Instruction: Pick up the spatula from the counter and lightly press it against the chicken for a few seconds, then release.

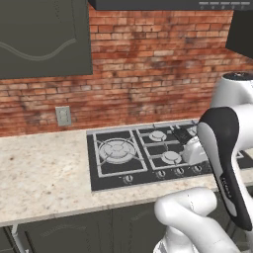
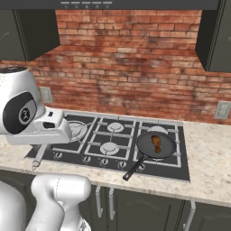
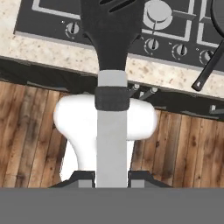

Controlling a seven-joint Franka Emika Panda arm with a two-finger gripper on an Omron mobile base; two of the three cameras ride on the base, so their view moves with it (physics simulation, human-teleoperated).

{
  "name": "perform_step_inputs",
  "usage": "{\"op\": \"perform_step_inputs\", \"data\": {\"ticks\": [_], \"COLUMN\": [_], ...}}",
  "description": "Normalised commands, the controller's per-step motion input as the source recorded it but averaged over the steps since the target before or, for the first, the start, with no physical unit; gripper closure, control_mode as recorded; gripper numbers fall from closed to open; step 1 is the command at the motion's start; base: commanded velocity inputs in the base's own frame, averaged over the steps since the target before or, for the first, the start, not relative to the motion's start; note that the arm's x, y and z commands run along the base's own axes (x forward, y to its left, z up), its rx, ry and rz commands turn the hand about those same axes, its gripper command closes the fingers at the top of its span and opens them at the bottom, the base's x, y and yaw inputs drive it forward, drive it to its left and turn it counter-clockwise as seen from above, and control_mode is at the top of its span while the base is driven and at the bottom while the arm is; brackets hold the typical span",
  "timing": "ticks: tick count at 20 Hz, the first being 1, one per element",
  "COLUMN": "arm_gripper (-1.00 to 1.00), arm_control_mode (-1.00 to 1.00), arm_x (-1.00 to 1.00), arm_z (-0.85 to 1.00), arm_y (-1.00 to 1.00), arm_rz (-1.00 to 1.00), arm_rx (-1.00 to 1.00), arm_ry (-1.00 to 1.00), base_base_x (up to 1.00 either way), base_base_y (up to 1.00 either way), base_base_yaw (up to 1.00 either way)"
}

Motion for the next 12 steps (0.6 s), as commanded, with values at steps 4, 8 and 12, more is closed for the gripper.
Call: {"op": "perform_step_inputs", "data": {"ticks": [4,8,12], "arm_gripper": [1.0,1.0,1.0], "arm_control_mode": [-1.0,-1.0,-1.0], "arm_x": [0.0,0.0,-0.04], "arm_z": [0.0,0.0,-0.01], "arm_y": [-0.51,-0.2,-0.12], "arm_rz": [0.07,0.01,0.1], "arm_rx": [-0.02,0.0,0.0], "arm_ry": [0.01,0.04,0.01], "base_base_x": [0.0,0.0,0.0], "base_base_y": [0.0,0.0,0.0], "base_base_yaw": [0.0,0.0,0.0]}}
